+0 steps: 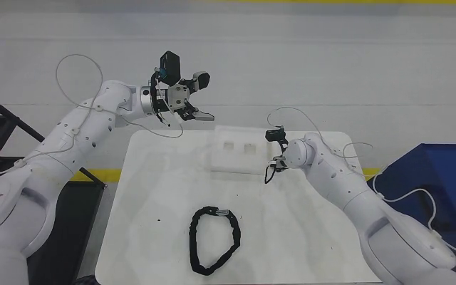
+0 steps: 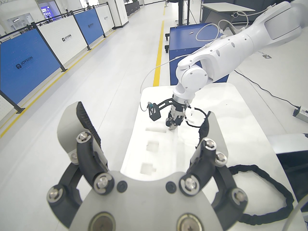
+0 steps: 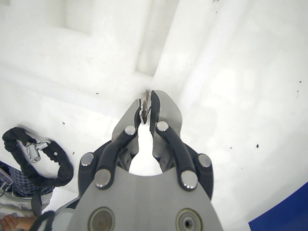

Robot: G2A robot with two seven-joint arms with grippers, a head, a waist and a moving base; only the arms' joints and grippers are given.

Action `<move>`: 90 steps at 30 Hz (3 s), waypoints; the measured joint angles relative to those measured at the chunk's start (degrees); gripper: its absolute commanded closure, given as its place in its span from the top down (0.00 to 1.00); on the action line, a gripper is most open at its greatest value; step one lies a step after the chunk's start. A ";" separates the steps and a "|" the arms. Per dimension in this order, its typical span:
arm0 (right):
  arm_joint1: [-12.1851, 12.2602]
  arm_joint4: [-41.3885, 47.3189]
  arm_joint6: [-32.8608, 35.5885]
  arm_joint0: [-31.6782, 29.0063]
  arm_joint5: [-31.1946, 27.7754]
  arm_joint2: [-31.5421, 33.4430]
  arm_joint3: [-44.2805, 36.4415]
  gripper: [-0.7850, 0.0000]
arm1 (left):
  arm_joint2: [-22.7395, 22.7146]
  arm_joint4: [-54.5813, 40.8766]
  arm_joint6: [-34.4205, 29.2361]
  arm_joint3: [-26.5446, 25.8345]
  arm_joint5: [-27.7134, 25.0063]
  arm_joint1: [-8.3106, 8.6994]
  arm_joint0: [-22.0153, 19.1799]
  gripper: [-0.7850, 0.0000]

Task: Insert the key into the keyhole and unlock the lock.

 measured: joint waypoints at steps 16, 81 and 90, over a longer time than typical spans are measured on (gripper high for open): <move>0.04 -2.40 4.64 1.23 2.45 2.40 -3.17 0.00 | 0.00 0.00 0.00 0.00 0.00 0.00 0.00 1.00; 16.86 15.20 6.90 -41.94 -11.43 57.05 -63.81 0.00 | -4.21 2.29 -0.10 -1.36 2.97 1.12 4.70 1.00; 16.87 15.20 6.90 -41.94 -11.43 57.05 -63.81 0.00 | -5.78 17.56 10.48 -3.30 3.49 1.85 11.56 1.00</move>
